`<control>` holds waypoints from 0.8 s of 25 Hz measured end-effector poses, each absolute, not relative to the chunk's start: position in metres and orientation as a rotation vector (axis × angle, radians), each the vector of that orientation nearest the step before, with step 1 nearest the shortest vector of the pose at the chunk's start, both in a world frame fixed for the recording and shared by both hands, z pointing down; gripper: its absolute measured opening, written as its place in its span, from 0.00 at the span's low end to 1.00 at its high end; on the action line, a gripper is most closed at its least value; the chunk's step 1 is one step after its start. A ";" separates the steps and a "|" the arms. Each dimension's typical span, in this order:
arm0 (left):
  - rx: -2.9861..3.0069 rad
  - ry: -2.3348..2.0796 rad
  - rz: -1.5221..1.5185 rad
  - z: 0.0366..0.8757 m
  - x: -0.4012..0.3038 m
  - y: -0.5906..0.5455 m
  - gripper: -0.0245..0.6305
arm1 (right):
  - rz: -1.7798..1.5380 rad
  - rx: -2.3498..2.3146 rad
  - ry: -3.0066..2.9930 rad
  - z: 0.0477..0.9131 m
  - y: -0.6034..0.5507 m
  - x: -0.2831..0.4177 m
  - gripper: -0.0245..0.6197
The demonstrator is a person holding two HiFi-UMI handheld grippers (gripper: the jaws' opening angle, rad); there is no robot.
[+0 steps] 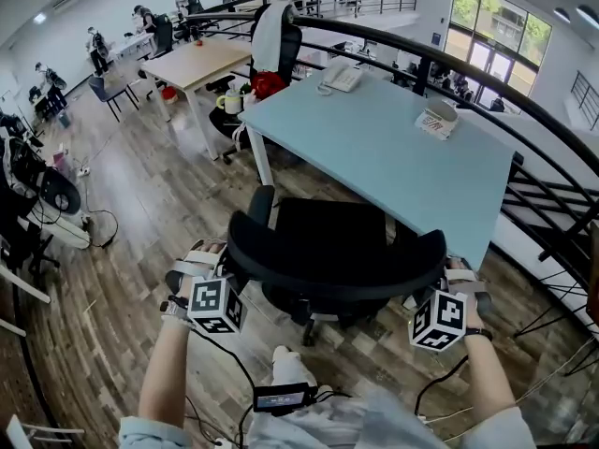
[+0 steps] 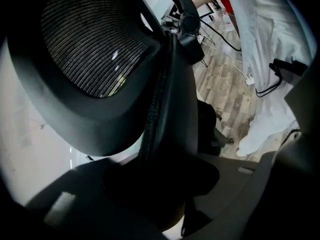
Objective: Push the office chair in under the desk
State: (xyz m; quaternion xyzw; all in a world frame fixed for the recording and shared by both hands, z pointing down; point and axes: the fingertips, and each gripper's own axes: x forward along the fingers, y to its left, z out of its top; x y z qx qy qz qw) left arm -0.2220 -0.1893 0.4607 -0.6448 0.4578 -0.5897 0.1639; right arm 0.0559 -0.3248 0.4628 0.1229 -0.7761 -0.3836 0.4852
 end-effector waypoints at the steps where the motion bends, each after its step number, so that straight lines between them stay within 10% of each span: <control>1: -1.844 1.297 -1.676 0.461 -0.223 -0.195 0.29 | -0.929 0.308 -1.887 0.463 -0.328 0.056 0.33; 20: -1.908 1.047 -1.564 0.467 -0.262 -0.317 0.29 | -0.768 0.504 -1.809 0.469 -0.390 0.039 0.34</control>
